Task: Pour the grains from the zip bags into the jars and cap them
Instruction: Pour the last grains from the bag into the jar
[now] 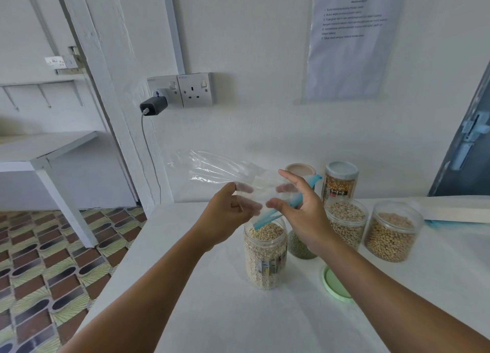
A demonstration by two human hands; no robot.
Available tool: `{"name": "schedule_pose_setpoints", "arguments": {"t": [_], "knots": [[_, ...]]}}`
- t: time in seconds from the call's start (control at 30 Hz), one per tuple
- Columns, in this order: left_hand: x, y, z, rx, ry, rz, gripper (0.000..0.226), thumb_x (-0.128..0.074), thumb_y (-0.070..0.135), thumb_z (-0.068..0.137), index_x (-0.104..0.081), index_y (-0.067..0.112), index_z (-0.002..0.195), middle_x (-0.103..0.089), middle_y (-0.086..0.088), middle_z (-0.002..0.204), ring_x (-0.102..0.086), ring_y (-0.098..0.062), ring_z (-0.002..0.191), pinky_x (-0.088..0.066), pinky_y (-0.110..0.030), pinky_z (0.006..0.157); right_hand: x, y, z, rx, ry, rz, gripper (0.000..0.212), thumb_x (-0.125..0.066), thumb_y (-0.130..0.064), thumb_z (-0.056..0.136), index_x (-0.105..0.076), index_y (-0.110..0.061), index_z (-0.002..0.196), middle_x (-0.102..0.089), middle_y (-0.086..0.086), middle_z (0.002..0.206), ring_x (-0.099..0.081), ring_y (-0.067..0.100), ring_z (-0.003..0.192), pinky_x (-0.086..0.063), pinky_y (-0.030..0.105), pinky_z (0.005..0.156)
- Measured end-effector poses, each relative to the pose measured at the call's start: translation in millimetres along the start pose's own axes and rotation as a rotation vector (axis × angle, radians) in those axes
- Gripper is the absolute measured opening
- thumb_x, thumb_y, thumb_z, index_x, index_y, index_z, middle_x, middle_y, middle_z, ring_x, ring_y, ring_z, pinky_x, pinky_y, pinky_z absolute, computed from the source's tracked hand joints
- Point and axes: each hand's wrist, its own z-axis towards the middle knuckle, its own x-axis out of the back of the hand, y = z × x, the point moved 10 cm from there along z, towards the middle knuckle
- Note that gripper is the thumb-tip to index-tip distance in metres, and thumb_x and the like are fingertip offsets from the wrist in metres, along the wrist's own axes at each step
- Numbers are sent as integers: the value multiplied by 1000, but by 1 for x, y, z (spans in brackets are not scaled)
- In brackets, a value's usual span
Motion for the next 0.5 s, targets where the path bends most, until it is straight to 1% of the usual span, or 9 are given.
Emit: {"name": "schedule_pose_setpoints", "arguments": {"t": [0.07, 0.1, 0.2, 0.27, 0.37, 0.43, 0.5], "knots": [[4, 0, 1, -14, 38, 46, 41, -84, 7, 85, -60, 16, 117, -78, -5, 93, -76, -22, 88, -63, -39, 89, 0, 1, 1, 2, 16, 31, 59, -82, -14, 88, -58, -43, 134, -64, 4, 117, -73, 12, 98, -60, 25, 85], [5, 1, 1, -20, 55, 62, 41, -85, 8, 84, -61, 17, 115, -77, -5, 90, -76, -21, 86, -63, -40, 88, 0, 1, 2, 5, 24, 23, 59, -83, -17, 87, -58, -46, 132, -64, 2, 116, -72, 15, 101, -61, 28, 87], [5, 0, 2, -32, 62, 69, 37, -84, 13, 87, -61, 17, 115, -77, -6, 88, -76, -21, 86, -63, -42, 89, -1, 4, 4, -7, 24, 4, 65, -88, -26, 81, -57, -51, 132, -64, -2, 116, -68, 14, 108, -60, 30, 90], [2, -2, 1, -22, 37, 60, 35, -81, 13, 90, -60, 19, 118, -78, -5, 92, -76, -20, 90, -62, -42, 92, -4, 7, 4, -13, -12, 1, 74, -90, -24, 78, -54, -51, 136, -63, -2, 118, -68, 16, 109, -60, 32, 92], [1, -4, 0, -10, 23, 43, 39, -80, 8, 90, -59, 18, 121, -80, -1, 98, -76, -16, 96, -60, -38, 96, -7, 10, 4, 0, -70, -20, 78, -89, -19, 80, -51, -49, 141, -63, 0, 120, -72, 23, 107, -60, 36, 94], [1, -4, -1, -7, 25, 21, 43, -81, 3, 87, -58, 16, 120, -80, -4, 94, -77, -18, 94, -61, -37, 95, -7, 12, 4, 1, -61, -38, 79, -89, -18, 80, -50, -47, 142, -64, 0, 119, -71, 25, 106, -60, 36, 94], [2, -3, -1, -14, 45, 21, 46, -82, 2, 85, -57, 16, 120, -79, -7, 90, -77, -18, 91, -61, -37, 92, -6, 14, 4, -1, -34, -41, 79, -90, -16, 79, -50, -47, 140, -64, -1, 116, -69, 23, 106, -60, 35, 93]]}}
